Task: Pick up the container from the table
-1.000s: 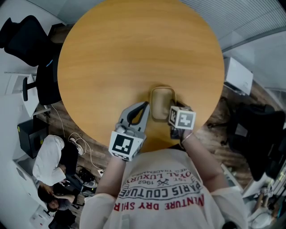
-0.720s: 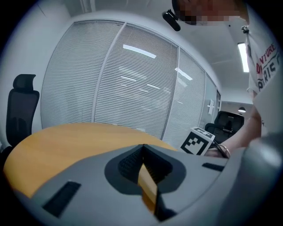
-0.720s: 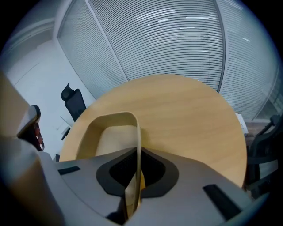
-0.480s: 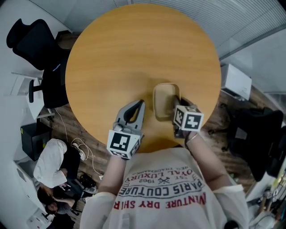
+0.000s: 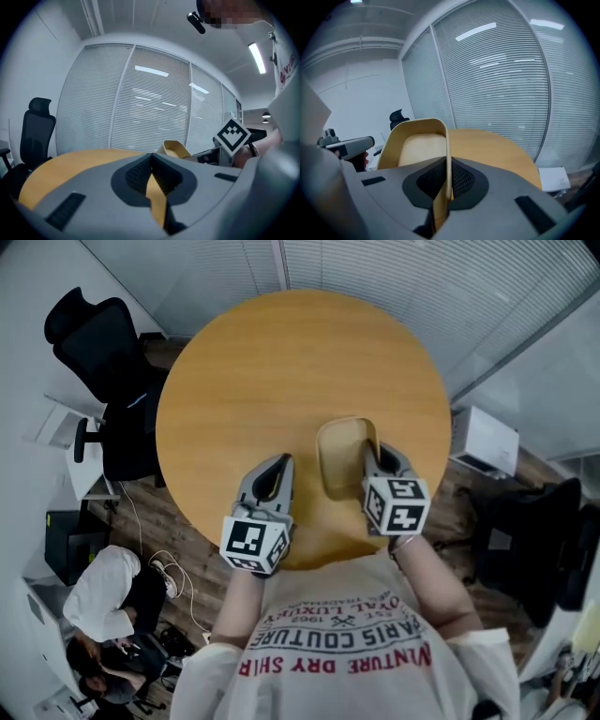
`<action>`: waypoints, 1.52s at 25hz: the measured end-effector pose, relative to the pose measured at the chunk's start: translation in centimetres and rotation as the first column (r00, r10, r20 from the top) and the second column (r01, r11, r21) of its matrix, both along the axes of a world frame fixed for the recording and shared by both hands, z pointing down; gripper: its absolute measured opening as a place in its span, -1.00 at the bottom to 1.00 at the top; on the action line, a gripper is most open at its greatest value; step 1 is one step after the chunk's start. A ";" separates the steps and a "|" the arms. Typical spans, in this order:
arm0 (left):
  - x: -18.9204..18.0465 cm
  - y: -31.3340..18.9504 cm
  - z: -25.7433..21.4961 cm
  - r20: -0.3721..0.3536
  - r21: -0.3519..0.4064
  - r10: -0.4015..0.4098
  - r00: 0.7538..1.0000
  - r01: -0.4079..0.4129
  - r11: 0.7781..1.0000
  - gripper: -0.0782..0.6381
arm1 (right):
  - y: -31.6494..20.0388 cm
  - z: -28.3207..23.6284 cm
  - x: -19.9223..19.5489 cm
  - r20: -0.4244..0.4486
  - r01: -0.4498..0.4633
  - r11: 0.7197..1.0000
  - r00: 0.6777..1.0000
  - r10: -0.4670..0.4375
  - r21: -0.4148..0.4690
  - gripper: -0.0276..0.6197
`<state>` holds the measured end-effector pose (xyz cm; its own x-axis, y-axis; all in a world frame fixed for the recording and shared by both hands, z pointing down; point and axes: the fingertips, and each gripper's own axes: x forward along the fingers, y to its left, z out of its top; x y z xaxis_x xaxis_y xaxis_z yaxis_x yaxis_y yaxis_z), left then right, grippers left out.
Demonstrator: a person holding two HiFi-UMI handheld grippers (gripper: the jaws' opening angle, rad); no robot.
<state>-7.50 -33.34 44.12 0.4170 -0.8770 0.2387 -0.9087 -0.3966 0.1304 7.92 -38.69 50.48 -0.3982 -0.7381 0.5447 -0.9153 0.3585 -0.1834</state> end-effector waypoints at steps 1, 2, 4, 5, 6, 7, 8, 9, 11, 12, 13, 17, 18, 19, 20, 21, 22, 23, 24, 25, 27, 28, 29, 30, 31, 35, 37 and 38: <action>-0.1 0.1 -0.4 0.002 0.011 -0.004 1.000 0.004 1.000 -0.78 | 0.1 -0.9 -0.2 0.014 0.011 1.000 1.000 -0.011 0.027 -0.91; -0.1 0.3 -0.9 0.004 0.022 -0.008 1.000 0.008 1.000 -0.78 | 0.2 -1.8 -0.2 0.033 0.020 0.998 0.999 -0.022 0.057 -0.91; -0.3 0.7 -1.7 0.006 0.043 -0.017 1.000 0.016 0.999 -0.78 | 0.6 -3.5 -0.1 0.073 0.028 0.993 0.997 -0.037 0.117 -0.91; -0.4 1.0 -2.1 0.005 0.053 -0.022 1.000 0.022 0.998 -0.78 | 0.9 -4.3 0.0 0.088 0.028 0.989 0.995 -0.041 0.144 -0.91; -0.6 1.3 -2.5 0.003 0.062 -0.028 1.000 0.028 0.998 -0.78 | 1.3 -5.0 0.1 0.098 0.028 0.985 0.994 -0.045 0.168 -0.91; -0.8 1.5 -2.8 0.001 0.069 -0.035 0.999 0.034 0.997 -0.78 | 1.6 -5.6 0.2 0.104 0.028 0.981 0.993 -0.049 0.190 -0.91; -0.9 1.8 -3.2 -0.003 0.076 -0.040 0.999 0.040 0.996 -0.78 | 1.9 -6.2 0.3 0.107 0.031 0.977 0.993 -0.055 0.211 -0.91; -1.1 1.9 -3.5 -0.008 0.082 -0.045 0.999 0.046 0.996 -0.78 | 2.2 -6.7 0.3 0.107 0.038 0.972 0.992 -0.064 0.231 -0.91; -1.4 2.1 -3.9 -0.020 0.090 -0.055 0.998 0.056 0.994 -0.78 | 2.7 -7.7 0.3 0.102 0.057 0.961 0.991 -0.087 0.270 -0.91; -1.4 2.2 -4.1 -0.025 0.092 -0.060 0.998 0.062 0.994 -0.78 | 2.9 -8.1 0.3 0.098 0.066 0.955 0.990 -0.098 0.291 -0.91; -1.4 2.4 -4.1 -0.029 0.092 -0.064 0.998 0.067 0.993 -0.78 | 3.2 -8.4 0.4 0.093 0.074 0.948 0.990 -0.108 0.311 -0.91; -1.3 2.7 -4.4 -0.026 0.096 -0.064 0.998 0.067 0.993 -0.78 | 4.0 -9.3 0.5 0.075 0.098 0.925 0.988 -0.134 0.368 -0.91; -1.3 2.8 -4.4 -0.023 0.098 -0.063 0.998 0.065 0.993 -0.78 | 4.1 -9.5 0.4 0.078 0.100 0.921 0.987 -0.139 0.378 -0.91; -1.3 2.8 -4.5 -0.022 0.099 -0.061 0.998 0.063 0.993 -0.78 | 4.2 -9.8 0.3 0.084 0.103 0.916 0.986 -0.147 0.388 -0.91; -1.2 2.9 -4.5 -0.020 0.101 -0.061 0.998 0.062 0.993 -0.78 | 4.4 -10.1 0.1 0.087 0.109 0.911 0.984 -0.156 0.399 -0.91; -1.2 2.9 -4.6 -0.019 0.101 -0.060 0.998 0.062 0.993 -0.78 | 4.6 -10.4 -0.1 0.084 0.116 0.905 0.983 -0.164 0.409 -0.91; -1.2 3.0 -4.6 -0.018 0.102 -0.060 0.998 0.062 0.993 -0.78 | 4.8 -10.6 -0.2 0.077 0.124 0.900 0.982 -0.170 0.418 -0.91; -1.1 3.1 -4.6 -0.019 0.101 -0.060 0.998 0.062 0.993 -0.78 | 4.9 -10.7 -0.4 0.066 0.133 0.896 0.982 -0.177 0.424 -0.91; -1.1 3.1 -4.6 -0.019 0.102 -0.059 0.998 0.060 0.993 -0.78 | 5.0 -10.7 -0.6 0.057 0.141 0.893 0.982 -0.182 0.428 -0.91; -1.1 3.1 -4.6 -0.019 0.102 -0.057 0.998 0.058 0.993 -0.78 | 5.1 -10.7 -0.7 0.050 0.146 0.891 0.981 -0.185 0.430 -0.91; -1.1 3.0 -4.7 -0.017 0.104 -0.052 0.999 0.053 0.993 -0.78 | 5.1 -10.6 -0.8 0.041 0.149 0.891 0.982 -0.184 0.429 -0.91; -1.0 3.0 -4.7 -0.015 0.104 -0.050 0.999 0.051 0.993 -0.78 | 5.2 -10.6 -0.8 0.037 0.150 0.892 0.982 -0.183 0.427 -0.91; -1.0 3.0 -4.7 -0.014 0.104 -0.049 0.999 0.050 0.993 -0.78 | 5.2 -10.5 -0.9 0.033 0.152 0.893 0.983 -0.182 0.423 -0.91; -1.0 3.0 -4.7 -0.013 0.104 -0.048 0.999 0.049 0.993 -0.78 | 5.2 -10.3 -0.9 0.032 0.153 0.895 0.983 -0.183 0.418 -0.91; -1.0 3.0 -4.7 -0.012 0.102 -0.048 0.999 0.049 0.994 -0.78 | 5.2 -10.2 -0.9 0.034 0.152 0.898 0.983 -0.182 0.413 -0.91; -1.2 3.0 -4.4 -0.009 0.097 -0.051 0.999 0.052 0.994 -0.78 | 5.2 -9.8 -0.9 0.038 0.145 0.906 0.984 -0.175 0.398 -0.91; -1.4 2.9 -4.3 -0.008 0.095 -0.053 0.999 0.054 0.994 -0.78 | 5.2 -9.5 -1.1 0.036 0.147 0.908 0.984 -0.175 0.392 -0.91; -1.4 2.9 -4.3 -0.007 0.095 -0.054 0.999 0.055 0.994 -0.78 | 5.2 -9.5 -1.2 0.035 0.148 0.909 0.984 -0.175 0.390 -0.91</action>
